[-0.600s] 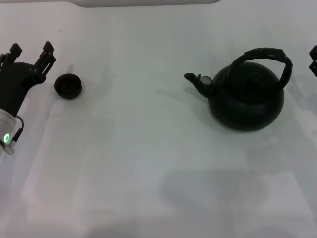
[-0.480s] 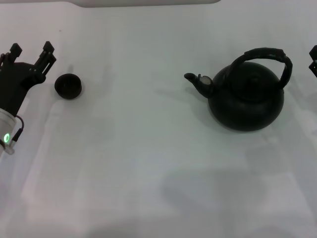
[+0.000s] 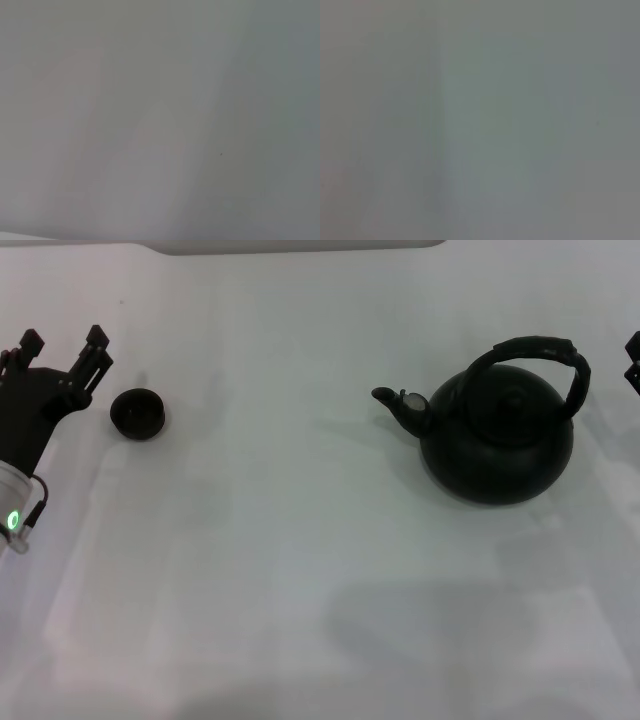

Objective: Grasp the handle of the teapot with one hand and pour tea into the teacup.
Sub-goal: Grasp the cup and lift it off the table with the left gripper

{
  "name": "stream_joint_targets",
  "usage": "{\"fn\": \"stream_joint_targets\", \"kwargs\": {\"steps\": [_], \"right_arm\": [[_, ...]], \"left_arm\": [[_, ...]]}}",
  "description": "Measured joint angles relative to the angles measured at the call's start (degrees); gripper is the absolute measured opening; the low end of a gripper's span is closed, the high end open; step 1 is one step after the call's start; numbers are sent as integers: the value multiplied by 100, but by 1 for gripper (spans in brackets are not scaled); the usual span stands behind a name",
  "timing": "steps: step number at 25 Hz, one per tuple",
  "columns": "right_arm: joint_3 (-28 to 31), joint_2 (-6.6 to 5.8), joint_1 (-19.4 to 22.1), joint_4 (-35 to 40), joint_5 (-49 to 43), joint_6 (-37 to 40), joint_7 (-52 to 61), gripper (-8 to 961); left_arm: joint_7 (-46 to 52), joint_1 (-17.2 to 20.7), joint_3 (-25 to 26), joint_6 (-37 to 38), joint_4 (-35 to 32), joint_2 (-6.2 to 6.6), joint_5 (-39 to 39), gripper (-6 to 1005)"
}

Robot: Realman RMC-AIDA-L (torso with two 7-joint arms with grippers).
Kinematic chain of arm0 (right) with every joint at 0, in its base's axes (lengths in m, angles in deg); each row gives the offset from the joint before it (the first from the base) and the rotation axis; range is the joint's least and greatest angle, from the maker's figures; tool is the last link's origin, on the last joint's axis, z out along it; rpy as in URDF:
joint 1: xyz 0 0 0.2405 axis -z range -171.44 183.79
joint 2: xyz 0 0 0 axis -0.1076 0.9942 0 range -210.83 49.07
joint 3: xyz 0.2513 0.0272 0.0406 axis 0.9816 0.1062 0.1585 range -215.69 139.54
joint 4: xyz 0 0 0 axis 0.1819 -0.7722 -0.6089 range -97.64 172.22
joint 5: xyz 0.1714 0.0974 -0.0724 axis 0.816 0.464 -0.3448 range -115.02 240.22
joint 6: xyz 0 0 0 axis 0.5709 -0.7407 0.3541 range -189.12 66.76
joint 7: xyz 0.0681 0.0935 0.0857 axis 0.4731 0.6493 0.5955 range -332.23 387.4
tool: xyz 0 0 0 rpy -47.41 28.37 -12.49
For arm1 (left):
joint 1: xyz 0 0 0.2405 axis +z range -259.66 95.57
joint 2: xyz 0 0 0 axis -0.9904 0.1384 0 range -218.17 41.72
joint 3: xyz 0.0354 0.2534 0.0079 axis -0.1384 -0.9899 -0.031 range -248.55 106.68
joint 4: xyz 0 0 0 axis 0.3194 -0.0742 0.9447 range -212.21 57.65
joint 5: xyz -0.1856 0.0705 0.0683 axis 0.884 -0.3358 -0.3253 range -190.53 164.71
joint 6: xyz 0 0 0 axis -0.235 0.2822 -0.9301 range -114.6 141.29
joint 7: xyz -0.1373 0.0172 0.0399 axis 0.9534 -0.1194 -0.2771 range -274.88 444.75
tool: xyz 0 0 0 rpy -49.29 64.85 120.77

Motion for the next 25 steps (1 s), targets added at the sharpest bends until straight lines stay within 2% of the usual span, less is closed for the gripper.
{"fn": "stream_joint_targets", "kwargs": {"steps": [5,9,13,16,19,23,25], "right_arm": [[0,0,0,-7,0,-10,46,858],[-1,0,0,-21,0,-17,54,857],[3,0,-5,-9,31,-19,54,857],[6,-3,-29,1,70,-12,54,857],[8,-8,-52,1,76,-42,54,857],[17,-9,-73,0,123,-47,54,857],[17,-9,-79,0,139,-47,53,857]], "left_arm": [[304,-78,-1,63,-55,51,-20,872],[1273,-422,-48,35,281,164,-280,872],[3007,-951,-54,0,1336,235,-1126,872],[4085,-1385,-64,-1,2332,184,-1886,873],[4864,-1853,-72,0,3206,131,-2847,873],[5265,-2062,-77,25,3536,134,-3364,873],[5653,-2367,-79,182,4041,133,-4106,873]]}}
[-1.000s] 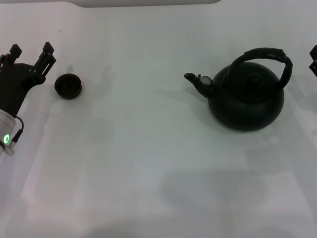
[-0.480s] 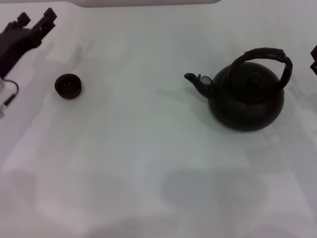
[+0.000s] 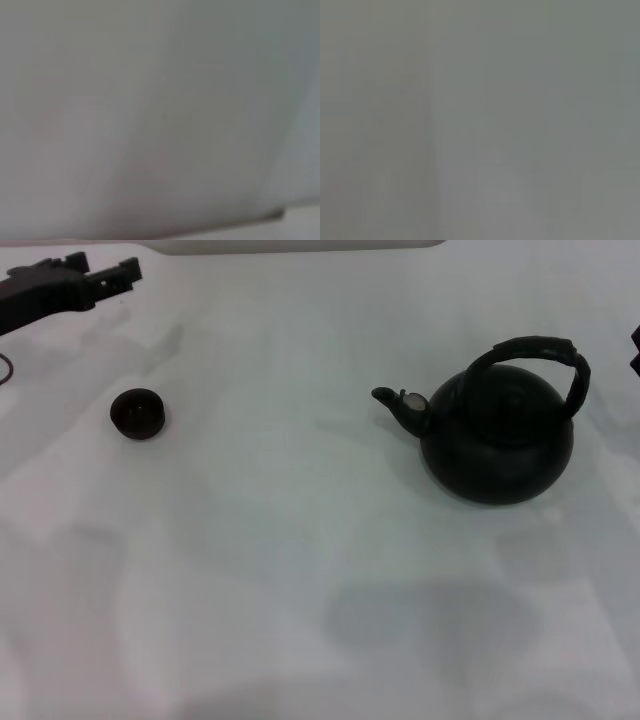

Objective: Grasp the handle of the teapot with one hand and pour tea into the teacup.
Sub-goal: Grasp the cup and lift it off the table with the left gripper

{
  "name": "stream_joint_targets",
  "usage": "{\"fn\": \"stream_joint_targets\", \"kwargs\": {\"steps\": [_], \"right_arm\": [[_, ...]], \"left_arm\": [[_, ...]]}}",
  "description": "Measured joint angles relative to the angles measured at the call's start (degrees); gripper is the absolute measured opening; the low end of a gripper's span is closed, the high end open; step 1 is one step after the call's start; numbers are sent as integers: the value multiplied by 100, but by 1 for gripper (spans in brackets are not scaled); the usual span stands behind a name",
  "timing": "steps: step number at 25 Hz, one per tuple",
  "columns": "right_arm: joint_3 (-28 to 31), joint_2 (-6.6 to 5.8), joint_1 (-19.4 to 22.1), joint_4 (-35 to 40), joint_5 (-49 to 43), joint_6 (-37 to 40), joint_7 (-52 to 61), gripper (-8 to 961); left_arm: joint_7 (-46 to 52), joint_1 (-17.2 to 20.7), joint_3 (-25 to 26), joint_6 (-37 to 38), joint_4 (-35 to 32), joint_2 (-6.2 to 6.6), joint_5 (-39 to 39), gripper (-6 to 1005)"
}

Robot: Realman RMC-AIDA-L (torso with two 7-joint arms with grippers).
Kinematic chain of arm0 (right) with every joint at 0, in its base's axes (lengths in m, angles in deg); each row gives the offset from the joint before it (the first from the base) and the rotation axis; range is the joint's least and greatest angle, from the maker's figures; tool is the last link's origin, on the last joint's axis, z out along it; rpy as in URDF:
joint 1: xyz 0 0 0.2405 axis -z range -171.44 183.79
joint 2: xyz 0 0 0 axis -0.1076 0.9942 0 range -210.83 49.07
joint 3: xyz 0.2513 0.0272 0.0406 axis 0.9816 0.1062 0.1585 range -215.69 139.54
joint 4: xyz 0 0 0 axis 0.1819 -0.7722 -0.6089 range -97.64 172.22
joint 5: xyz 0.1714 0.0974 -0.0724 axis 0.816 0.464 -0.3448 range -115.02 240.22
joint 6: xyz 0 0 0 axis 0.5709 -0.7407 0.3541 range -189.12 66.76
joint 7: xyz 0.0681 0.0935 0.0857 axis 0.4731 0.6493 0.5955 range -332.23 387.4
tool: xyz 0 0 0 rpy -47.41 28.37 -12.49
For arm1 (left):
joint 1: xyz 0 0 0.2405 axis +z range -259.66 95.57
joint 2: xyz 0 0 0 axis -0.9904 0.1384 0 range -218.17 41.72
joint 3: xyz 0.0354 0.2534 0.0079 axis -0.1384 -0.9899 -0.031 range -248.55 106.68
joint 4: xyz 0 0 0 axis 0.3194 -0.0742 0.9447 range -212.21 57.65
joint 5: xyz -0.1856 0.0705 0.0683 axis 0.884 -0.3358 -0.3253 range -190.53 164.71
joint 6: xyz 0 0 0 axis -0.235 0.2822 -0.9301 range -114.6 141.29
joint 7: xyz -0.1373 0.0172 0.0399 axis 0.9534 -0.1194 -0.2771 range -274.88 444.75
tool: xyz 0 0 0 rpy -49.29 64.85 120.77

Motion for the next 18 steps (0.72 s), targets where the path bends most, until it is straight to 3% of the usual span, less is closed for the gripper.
{"fn": "stream_joint_targets", "kwargs": {"steps": [8,18], "right_arm": [[-1,-5,-25,-25,142,-2,-1,858],[-2,-9,-83,-4,300,-62,-1,858]], "left_arm": [[844,-862,-8,404,1085,-29,-2221,870],[1096,-1498,-9,458,1242,-52,-3849,866]]}}
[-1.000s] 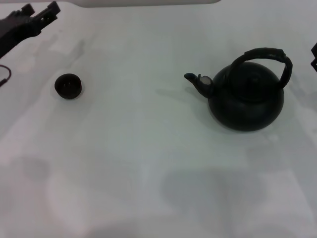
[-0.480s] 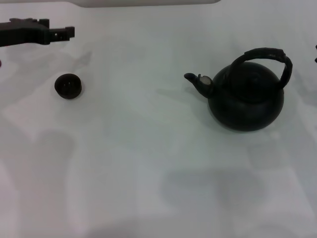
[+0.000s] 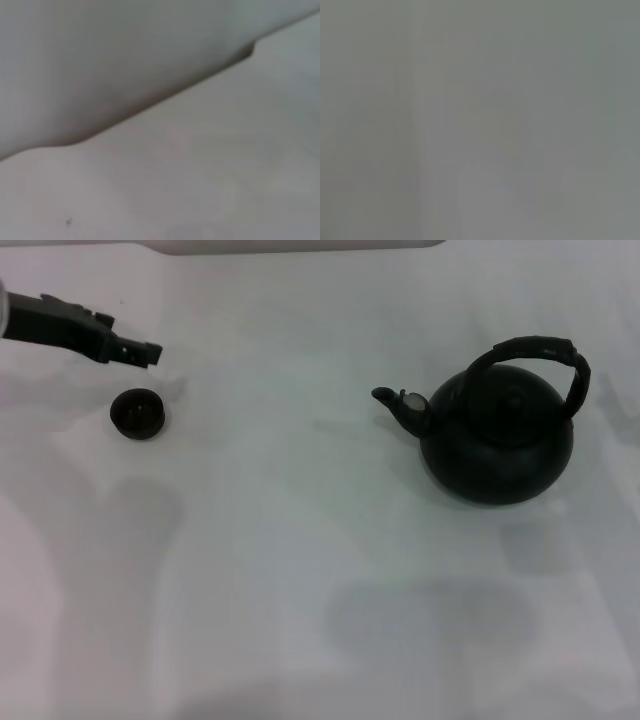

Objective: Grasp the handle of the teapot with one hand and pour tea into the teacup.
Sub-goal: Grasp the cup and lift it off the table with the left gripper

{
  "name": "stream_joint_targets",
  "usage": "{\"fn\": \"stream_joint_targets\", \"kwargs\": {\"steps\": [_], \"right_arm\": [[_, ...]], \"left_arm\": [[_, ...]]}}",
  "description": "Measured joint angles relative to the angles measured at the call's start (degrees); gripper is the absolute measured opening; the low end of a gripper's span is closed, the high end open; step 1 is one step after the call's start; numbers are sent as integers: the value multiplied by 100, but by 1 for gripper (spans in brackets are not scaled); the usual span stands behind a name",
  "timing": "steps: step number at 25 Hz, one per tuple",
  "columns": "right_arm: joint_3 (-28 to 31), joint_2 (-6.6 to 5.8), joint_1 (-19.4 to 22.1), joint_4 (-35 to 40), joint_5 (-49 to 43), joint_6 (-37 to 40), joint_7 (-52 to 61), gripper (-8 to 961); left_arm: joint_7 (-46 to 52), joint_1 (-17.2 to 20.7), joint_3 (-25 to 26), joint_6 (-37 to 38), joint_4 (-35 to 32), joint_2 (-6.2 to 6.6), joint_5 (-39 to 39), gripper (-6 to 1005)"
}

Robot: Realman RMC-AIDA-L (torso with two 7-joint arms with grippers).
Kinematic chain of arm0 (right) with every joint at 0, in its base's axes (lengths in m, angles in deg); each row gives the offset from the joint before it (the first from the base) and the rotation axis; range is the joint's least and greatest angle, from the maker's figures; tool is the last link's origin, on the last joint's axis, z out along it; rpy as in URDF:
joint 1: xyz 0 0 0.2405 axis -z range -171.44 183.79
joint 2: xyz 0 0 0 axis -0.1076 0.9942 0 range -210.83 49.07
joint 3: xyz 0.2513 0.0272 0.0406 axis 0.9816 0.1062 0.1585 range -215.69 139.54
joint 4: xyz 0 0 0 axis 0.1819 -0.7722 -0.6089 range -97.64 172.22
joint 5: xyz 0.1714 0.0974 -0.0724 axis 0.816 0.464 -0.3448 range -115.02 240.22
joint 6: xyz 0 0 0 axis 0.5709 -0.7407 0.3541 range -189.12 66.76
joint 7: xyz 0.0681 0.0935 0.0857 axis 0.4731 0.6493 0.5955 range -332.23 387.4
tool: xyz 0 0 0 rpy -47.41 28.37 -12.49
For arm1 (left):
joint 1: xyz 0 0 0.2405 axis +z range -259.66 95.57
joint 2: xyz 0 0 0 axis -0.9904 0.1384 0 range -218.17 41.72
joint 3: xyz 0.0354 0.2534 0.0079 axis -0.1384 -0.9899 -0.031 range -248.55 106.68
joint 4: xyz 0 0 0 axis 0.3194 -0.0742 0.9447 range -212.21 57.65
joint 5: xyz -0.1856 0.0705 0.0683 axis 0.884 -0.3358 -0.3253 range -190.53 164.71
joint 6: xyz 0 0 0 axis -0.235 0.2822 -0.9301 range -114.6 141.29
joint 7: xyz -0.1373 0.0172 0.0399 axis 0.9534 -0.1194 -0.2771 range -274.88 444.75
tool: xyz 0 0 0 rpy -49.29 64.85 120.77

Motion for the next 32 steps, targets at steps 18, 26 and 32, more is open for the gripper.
{"fn": "stream_joint_targets", "kwargs": {"steps": [18,26,32], "right_arm": [[0,9,-22,71,3,-122,0,857],[0,9,-23,45,9,-122,0,857],[0,9,-23,36,9,-123,0,857]], "left_arm": [[6,9,0,-171,-362,-32,-515,868],[-1,8,0,-284,-578,-29,-660,867],[19,5,0,-420,-707,-28,-876,865]]}}
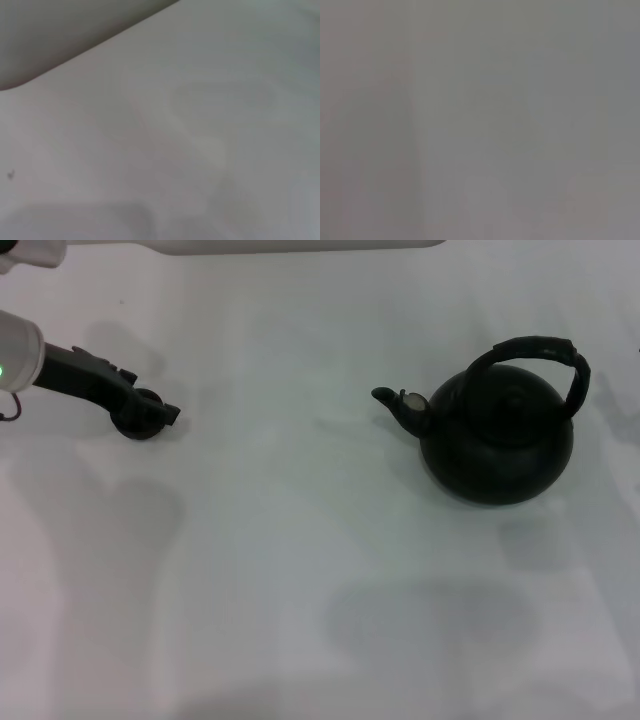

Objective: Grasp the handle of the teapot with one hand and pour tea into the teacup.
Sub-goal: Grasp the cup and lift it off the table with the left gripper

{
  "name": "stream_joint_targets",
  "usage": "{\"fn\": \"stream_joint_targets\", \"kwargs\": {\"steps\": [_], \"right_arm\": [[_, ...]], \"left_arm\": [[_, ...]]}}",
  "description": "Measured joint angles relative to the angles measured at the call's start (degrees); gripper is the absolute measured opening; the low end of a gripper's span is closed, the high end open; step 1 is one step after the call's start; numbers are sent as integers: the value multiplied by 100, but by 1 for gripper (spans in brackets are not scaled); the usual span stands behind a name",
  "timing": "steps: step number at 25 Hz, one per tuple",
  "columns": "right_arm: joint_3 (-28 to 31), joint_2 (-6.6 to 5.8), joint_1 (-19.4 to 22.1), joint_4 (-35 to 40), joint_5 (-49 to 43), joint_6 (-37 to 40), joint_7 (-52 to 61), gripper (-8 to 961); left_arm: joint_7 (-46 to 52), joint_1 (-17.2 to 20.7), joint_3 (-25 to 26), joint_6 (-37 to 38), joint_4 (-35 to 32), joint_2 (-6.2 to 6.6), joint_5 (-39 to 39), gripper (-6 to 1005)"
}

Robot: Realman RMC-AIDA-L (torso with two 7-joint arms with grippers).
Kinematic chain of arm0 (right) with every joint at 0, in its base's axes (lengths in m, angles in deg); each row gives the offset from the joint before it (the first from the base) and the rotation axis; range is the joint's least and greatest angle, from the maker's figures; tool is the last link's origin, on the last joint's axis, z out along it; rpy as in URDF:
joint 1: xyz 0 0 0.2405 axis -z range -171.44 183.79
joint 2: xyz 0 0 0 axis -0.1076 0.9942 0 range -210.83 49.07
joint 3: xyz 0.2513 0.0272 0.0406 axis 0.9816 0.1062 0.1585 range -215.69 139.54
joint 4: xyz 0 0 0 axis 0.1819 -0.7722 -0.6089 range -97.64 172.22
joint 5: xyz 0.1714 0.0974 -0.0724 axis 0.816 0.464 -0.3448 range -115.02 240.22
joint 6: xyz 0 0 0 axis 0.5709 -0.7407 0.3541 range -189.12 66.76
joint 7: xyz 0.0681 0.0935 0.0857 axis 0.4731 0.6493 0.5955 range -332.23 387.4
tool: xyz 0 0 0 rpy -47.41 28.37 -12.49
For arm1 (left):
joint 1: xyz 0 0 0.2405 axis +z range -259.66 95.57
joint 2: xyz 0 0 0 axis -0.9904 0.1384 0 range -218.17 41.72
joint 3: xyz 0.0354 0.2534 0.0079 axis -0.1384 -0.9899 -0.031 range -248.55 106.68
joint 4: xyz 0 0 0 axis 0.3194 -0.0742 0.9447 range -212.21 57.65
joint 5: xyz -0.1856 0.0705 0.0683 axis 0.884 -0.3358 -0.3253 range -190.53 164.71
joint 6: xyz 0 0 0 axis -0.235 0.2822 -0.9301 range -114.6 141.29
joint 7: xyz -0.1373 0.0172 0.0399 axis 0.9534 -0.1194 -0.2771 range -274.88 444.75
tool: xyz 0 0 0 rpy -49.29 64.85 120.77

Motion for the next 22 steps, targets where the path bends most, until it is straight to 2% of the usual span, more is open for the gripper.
{"fn": "stream_joint_targets", "kwargs": {"steps": [22], "right_arm": [[0,-9,-9,-15,9,-4,0,857]], "left_arm": [[87,-2,0,-69,-11,-9,-88,861]]}}
